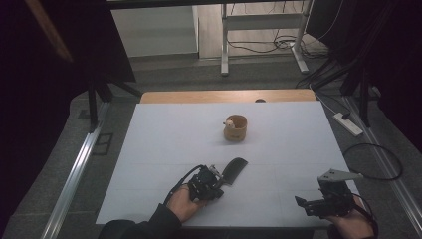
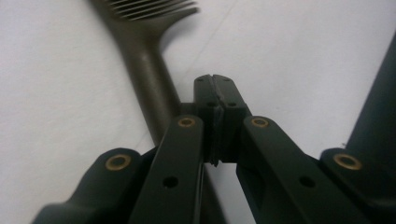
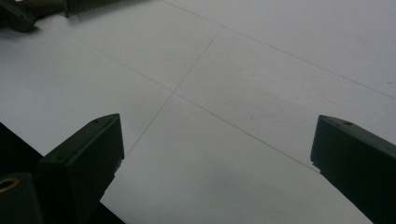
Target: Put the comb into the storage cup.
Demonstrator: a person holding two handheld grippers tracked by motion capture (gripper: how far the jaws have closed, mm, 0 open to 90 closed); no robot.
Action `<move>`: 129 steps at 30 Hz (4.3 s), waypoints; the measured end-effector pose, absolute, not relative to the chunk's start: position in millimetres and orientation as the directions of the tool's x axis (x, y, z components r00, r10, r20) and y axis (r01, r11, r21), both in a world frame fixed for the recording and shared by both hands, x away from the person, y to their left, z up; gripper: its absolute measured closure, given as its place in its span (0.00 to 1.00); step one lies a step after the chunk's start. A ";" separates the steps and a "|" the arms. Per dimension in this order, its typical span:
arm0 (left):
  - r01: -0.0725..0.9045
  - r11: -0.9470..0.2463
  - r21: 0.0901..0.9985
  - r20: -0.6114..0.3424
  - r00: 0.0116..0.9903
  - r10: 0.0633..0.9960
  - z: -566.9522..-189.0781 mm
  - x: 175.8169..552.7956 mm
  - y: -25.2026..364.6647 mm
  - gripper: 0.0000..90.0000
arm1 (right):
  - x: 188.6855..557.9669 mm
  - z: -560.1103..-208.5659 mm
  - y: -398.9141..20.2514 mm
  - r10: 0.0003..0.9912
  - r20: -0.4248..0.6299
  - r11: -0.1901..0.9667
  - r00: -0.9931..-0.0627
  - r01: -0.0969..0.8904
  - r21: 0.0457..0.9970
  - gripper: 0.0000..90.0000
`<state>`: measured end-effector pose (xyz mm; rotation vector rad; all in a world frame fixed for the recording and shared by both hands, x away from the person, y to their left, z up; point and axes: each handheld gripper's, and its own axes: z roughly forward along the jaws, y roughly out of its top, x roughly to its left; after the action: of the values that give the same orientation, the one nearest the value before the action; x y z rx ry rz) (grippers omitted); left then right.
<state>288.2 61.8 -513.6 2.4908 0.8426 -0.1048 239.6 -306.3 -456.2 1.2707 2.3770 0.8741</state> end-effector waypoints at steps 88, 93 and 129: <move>0.491 -0.765 0.416 -0.052 0.853 0.519 -525.5 296.0 81.2 0.00 | 238.9 -456.6 -306.2 0.826 0.013 0.429 -0.564 0.642 0.635 0.04; 0.489 -0.771 0.409 -0.037 0.853 0.521 -525.9 294.8 79.5 0.00 | 238.9 -456.6 -306.0 0.826 0.013 0.429 -0.564 0.643 0.634 0.04; 0.570 -0.730 0.378 -0.089 0.807 0.584 -509.1 295.7 85.2 0.80 | 239.7 -457.4 -305.5 0.821 0.016 0.437 -0.570 0.646 0.626 0.04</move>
<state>295.7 85.2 -509.1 2.6031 0.8683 0.0507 239.7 -305.5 -457.4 1.2648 2.4017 0.8562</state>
